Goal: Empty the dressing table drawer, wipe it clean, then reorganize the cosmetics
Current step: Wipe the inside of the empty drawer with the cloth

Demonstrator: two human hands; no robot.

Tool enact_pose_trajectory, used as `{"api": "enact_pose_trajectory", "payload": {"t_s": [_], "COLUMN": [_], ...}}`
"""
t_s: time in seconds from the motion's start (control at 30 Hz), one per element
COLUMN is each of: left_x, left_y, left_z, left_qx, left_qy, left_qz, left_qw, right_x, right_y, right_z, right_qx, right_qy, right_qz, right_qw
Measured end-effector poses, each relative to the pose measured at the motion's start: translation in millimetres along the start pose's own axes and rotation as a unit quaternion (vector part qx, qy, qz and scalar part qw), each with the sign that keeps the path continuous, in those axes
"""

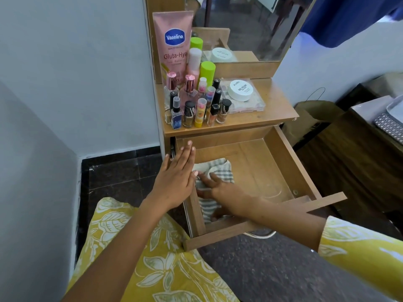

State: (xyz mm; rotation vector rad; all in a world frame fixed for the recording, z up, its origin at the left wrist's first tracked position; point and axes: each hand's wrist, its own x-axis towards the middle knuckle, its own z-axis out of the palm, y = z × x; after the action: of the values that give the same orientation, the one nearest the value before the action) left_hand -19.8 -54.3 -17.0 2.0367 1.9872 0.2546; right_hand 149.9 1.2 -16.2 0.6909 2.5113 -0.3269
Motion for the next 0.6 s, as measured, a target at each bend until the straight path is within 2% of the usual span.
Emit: {"api": "enact_pose_trajectory", "payload": {"t_s": [0.13,0.37,0.47,0.6], "left_x": [-2,-1,-1,-1], "left_y": [2,3,3,3], "left_z": [2,2,2,2], "left_qx": [-0.004,-0.002,-0.002,0.000], "left_qy": [-0.009,-0.005,-0.003,-0.001], "left_qz": [0.004,-0.004,-0.005,-0.006], "left_qw": [1.000,1.000,1.000,1.000], "right_x": [-23,-62,-55,-24], "right_y": [34,106,89,36], "right_z": [1,2,0,-4], "right_qx": [0.005,-0.002,-0.003,-0.003], "right_qy": [-0.014,-0.054,-0.051,-0.028], "right_qz": [0.006,0.107,0.092,0.024], "right_qw": [1.000,0.993,0.995,0.999]}}
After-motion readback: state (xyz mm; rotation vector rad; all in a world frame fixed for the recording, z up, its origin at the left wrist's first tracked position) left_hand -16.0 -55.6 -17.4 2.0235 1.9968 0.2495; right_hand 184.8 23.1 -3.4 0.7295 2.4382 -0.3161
